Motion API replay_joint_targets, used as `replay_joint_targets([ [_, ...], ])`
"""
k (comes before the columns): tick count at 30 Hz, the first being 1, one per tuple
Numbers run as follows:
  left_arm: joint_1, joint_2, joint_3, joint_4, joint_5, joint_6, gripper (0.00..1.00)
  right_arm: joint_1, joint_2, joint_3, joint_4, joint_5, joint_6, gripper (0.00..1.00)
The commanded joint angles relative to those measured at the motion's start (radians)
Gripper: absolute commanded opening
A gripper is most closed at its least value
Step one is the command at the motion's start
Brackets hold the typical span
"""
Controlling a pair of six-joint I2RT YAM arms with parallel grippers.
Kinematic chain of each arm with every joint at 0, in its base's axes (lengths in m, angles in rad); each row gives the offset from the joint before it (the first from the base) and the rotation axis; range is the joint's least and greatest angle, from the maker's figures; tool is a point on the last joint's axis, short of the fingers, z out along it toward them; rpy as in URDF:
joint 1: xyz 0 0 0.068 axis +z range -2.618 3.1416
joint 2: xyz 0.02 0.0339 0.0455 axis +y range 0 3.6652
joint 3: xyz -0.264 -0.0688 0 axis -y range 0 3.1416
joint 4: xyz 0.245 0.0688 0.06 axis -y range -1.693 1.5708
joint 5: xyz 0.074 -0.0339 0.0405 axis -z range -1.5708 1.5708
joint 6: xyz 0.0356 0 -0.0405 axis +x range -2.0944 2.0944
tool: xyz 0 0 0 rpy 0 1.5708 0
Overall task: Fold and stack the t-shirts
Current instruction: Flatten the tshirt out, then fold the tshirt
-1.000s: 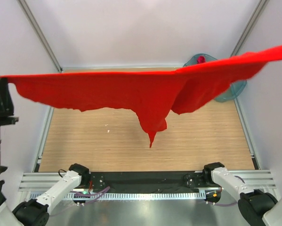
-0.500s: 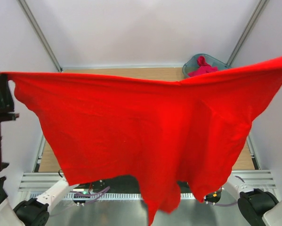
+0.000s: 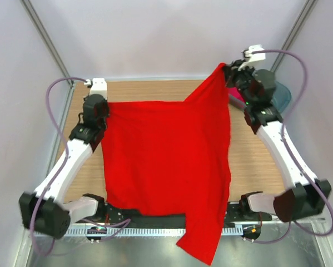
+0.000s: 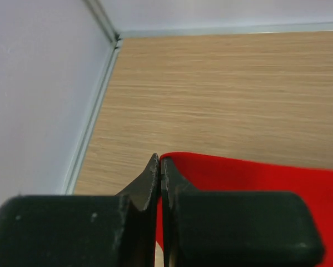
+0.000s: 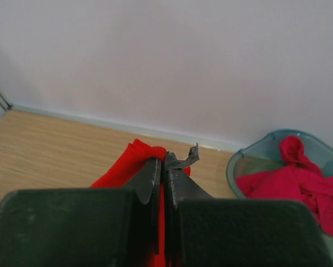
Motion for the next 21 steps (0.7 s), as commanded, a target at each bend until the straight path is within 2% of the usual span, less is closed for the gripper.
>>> replay_joint_targets([
  [1,0.106,0.223,-0.024,0.274,0.003,-0.013,0.00,-0.003,0.137,-0.027,0.210,0.033,-0.046,0.01],
  [4,0.141,0.391,0.084,0.274,0.002,-0.013,0.00,-0.006,0.290,0.014,0.238,0.033,-0.041,0.01],
  [5,0.144,0.489,0.120,0.274,0.000,-0.010,0.00,-0.011,0.327,0.033,0.242,0.030,-0.035,0.01],
  [8,0.160,0.664,0.261,0.243,0.022,0.012,0.00,-0.017,0.479,0.170,0.222,0.007,-0.031,0.01],
  [14,0.192,0.815,0.430,0.222,0.040,0.026,0.00,-0.017,0.708,0.398,0.147,-0.015,-0.009,0.01],
  [21,0.232,0.899,0.511,0.182,0.045,0.021,0.00,-0.019,0.820,0.551,0.063,-0.029,-0.054,0.01],
])
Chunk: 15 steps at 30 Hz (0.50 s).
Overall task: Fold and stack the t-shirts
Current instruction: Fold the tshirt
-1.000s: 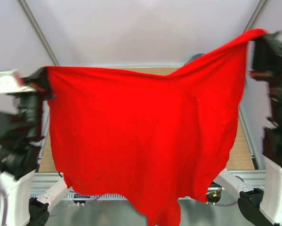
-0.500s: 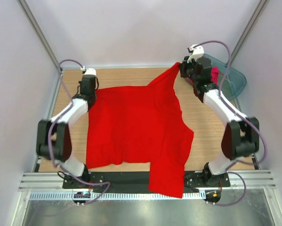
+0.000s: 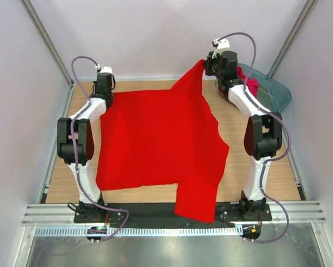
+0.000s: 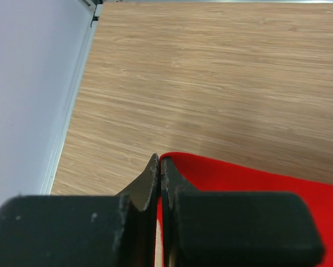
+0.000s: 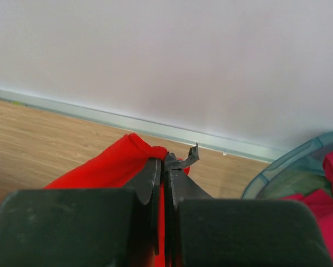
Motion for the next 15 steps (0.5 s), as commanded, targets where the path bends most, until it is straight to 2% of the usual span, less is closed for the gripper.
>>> replay_joint_targets([
  [1,0.016,0.023,0.046,0.013,-0.007,0.005,0.00,-0.006,0.017,0.094,-0.006,-0.008,-0.050,0.01],
  [4,0.018,0.022,0.057,-0.025,0.010,0.004,0.00,-0.009,0.014,0.097,-0.012,-0.020,-0.041,0.01],
  [10,0.018,-0.017,0.059,-0.135,0.042,-0.021,0.00,-0.006,-0.026,0.120,-0.210,-0.058,0.002,0.01],
  [15,0.018,-0.089,0.059,-0.241,0.094,-0.018,0.00,-0.003,-0.150,-0.027,-0.287,-0.014,0.064,0.01],
])
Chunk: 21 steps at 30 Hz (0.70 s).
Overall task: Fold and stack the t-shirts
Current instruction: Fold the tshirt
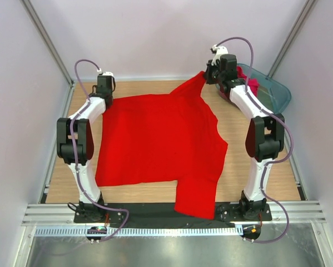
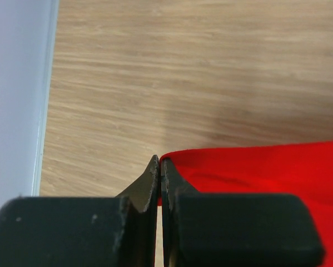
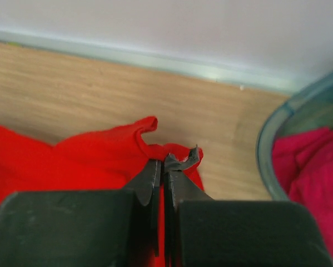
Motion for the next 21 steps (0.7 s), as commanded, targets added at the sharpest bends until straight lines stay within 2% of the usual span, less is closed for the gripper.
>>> replay_joint_targets([
  [1,0.003,-0.107,0.035,-0.108,0.034,-0.010,0.00,0.002,-0.186,-0.092,-0.068,0.037,0.051,0.01],
  [7,0.003,-0.162,0.007,-0.223,0.036,-0.029,0.00,0.000,-0.324,-0.207,-0.188,0.099,0.085,0.01],
  [15,-0.009,-0.186,-0.023,-0.401,0.051,-0.102,0.00,0.008,-0.538,-0.410,-0.233,0.085,0.209,0.01],
  [21,-0.011,-0.166,-0.031,-0.476,0.023,-0.125,0.00,0.014,-0.598,-0.511,-0.285,0.076,0.250,0.01],
])
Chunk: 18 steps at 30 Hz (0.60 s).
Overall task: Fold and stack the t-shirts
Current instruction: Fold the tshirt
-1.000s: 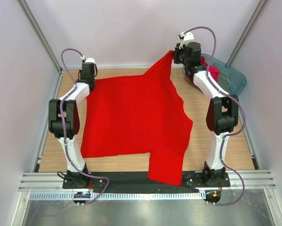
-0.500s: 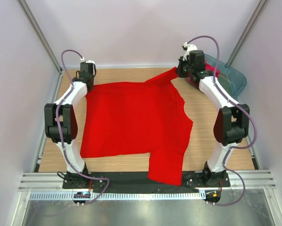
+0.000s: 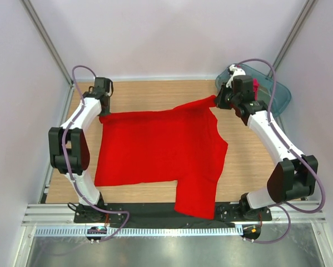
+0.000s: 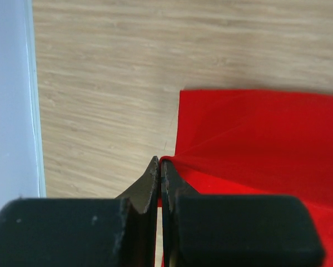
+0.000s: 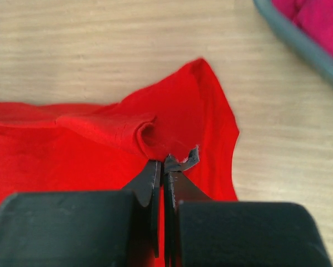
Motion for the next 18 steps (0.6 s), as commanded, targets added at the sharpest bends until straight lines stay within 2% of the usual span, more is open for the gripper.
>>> replay_joint_targets([
  [1,-0.003,-0.004,-0.007,-0.078,-0.036,-0.028,0.00,0.009,-0.043,-0.039,-0.037,-0.006,0.050,0.01],
  [14,-0.019,0.003,-0.082,-0.098,-0.055,-0.068,0.01,0.028,-0.109,-0.209,-0.116,0.002,0.094,0.01],
  [18,-0.021,0.018,-0.076,-0.159,-0.073,-0.113,0.12,0.029,-0.124,-0.243,-0.162,-0.036,0.107,0.01],
])
